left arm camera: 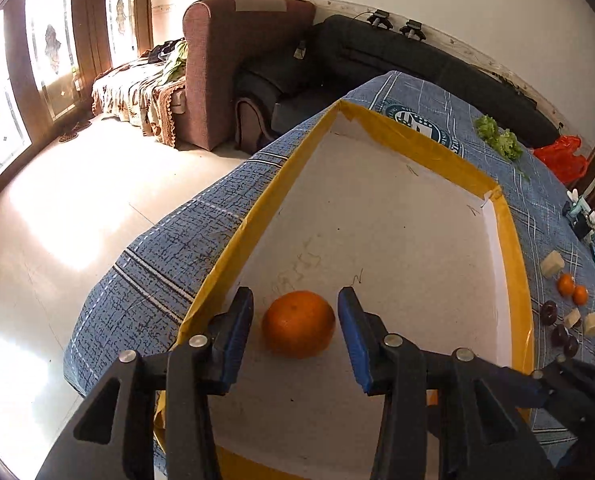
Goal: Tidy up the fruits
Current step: 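Carry both tangerines into the yellow tray and open both tools, then grasp a dark red plum with the left tool while the right tool grasps another plum, then lower both plums into the yellow tray and open both tools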
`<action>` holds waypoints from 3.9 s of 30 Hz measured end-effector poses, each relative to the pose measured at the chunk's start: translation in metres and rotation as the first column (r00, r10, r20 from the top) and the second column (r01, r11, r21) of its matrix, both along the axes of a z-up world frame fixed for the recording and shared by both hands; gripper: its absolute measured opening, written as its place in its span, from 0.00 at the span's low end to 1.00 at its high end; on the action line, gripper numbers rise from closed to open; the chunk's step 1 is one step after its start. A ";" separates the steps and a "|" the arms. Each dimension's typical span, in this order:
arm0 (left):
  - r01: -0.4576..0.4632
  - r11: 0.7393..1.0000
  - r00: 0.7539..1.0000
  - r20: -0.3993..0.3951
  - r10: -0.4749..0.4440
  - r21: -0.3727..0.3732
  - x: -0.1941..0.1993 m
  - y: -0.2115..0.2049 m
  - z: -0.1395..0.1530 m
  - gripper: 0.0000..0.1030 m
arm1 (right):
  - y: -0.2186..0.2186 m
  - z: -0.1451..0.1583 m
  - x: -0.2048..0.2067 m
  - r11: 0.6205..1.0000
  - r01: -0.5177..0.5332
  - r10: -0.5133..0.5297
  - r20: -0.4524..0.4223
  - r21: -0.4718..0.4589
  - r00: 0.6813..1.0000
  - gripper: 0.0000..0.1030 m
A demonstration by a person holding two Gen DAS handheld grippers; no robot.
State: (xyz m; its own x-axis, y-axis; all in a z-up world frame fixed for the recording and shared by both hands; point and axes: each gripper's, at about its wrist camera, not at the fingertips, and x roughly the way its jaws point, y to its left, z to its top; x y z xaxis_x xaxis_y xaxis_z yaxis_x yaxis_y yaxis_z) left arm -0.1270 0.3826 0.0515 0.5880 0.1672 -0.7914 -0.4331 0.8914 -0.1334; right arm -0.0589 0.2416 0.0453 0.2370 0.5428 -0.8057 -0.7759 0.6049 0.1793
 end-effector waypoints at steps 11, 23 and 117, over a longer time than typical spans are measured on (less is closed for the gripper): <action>-0.074 0.995 0.985 0.149 0.083 -0.068 -0.044 -0.004 0.047 0.65 | -0.004 0.009 -0.009 1.000 0.012 -0.012 0.019 0.023 1.000 0.57; 0.018 0.996 0.969 0.248 0.003 -0.082 -0.080 -0.067 0.085 0.72 | -0.124 0.036 -0.009 0.953 0.254 -0.257 0.001 0.165 0.966 0.62; -0.022 0.982 0.985 0.161 0.053 -0.190 -0.033 -0.027 0.001 0.50 | -0.047 -0.005 -0.008 0.994 0.088 -0.089 0.007 0.063 0.996 0.31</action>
State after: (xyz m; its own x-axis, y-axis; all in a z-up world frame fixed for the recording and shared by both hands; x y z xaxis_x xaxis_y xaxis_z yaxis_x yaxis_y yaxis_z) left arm -0.1603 0.3552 0.0523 0.7090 0.0505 -0.7034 -0.4241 0.8274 -0.3681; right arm -0.0672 0.1942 0.0404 0.2937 0.5685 -0.7685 -0.7217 0.6590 0.2117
